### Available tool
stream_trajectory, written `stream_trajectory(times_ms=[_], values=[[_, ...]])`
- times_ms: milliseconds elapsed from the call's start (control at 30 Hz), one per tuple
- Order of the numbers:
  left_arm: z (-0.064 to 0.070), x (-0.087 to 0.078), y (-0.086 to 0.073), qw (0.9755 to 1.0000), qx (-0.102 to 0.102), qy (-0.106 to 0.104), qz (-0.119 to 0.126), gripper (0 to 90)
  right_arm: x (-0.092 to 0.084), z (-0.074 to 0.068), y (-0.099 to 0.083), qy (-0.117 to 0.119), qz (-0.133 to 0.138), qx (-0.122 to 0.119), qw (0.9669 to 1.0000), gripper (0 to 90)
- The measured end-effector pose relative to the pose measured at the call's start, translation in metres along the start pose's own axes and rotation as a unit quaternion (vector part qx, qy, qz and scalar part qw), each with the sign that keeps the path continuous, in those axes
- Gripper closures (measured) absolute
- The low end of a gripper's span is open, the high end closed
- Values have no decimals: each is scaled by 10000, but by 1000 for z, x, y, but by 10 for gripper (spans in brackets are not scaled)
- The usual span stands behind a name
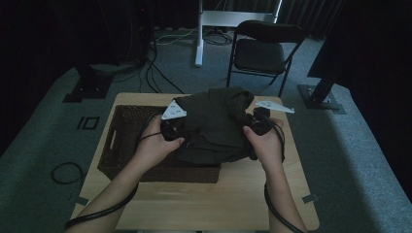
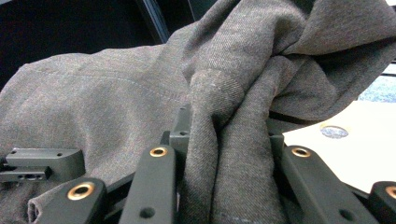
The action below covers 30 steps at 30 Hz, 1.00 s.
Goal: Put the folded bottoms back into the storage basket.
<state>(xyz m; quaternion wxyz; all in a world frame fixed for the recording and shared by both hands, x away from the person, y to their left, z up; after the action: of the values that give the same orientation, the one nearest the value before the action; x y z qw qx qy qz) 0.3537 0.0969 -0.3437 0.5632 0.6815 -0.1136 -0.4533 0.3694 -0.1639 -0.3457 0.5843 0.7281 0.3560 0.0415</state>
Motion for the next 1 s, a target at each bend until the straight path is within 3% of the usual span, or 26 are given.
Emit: stream_trajectory(times_ms=[533,833,1000], values=[[-49,-35,-28,9989,-337,318,-77,745,59,-45,-2,389,-130,28,9992,682],[-75,-47,-46,9981,-392,417,-213,745,87,-62,-10,454,-228,88,9987,682],[-90,-50,-57,9972,-413,572,-264,745,108,-74,-17,422,-225,93,9988,681]])
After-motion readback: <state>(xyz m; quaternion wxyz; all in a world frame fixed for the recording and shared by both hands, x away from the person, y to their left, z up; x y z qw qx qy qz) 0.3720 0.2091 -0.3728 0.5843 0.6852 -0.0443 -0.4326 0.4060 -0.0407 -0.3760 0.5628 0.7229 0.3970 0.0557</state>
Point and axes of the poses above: each handheld gripper's, and its own axes: x roughly forward along the jaws, y roughly out of its top, z roughly to its right, the point moved 1 cm from there along x, roughly forward along the jaws
